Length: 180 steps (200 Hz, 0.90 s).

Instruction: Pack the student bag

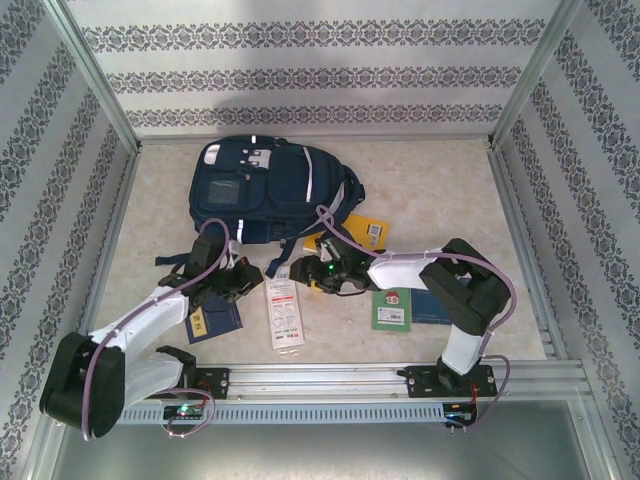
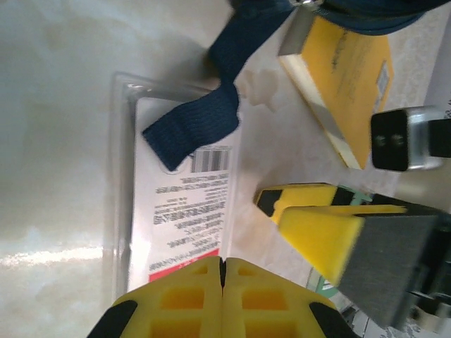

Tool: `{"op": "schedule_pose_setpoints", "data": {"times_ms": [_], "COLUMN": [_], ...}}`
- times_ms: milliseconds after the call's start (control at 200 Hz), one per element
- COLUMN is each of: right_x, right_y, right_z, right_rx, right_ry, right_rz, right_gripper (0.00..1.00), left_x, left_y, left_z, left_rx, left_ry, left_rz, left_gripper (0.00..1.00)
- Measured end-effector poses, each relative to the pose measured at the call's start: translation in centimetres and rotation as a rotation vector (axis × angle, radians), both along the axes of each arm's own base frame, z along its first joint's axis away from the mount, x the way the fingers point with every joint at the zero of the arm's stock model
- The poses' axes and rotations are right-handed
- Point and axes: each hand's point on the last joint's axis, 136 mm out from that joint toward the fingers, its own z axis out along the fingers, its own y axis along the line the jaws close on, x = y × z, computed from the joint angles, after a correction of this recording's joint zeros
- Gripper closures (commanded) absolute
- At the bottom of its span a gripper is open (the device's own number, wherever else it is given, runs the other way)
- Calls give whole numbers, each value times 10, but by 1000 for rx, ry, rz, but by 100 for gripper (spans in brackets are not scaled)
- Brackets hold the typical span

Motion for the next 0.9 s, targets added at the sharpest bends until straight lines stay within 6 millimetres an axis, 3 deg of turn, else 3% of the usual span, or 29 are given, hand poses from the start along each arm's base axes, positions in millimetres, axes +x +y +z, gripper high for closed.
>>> {"op": "schedule_pose_setpoints", "data": {"times_ms": [575,829,899], "right_x": [-2,-9,-10], "right_y": [21,30,33], "right_z": [1,3,4], "right_rx": [68,103,113], "right_ry": [27,58,69], "right_rz": [22,62,73], "right_gripper": [34,35,40], "left_x": [6,10,11], "left_y": [0,-4,-4], "left_z": [-53,-55,-55], "left_rx": [59,51,48], "left_ry": [94,72,70], "left_rz": [-2,-22,-23], "left_gripper": [100,100,100]}}
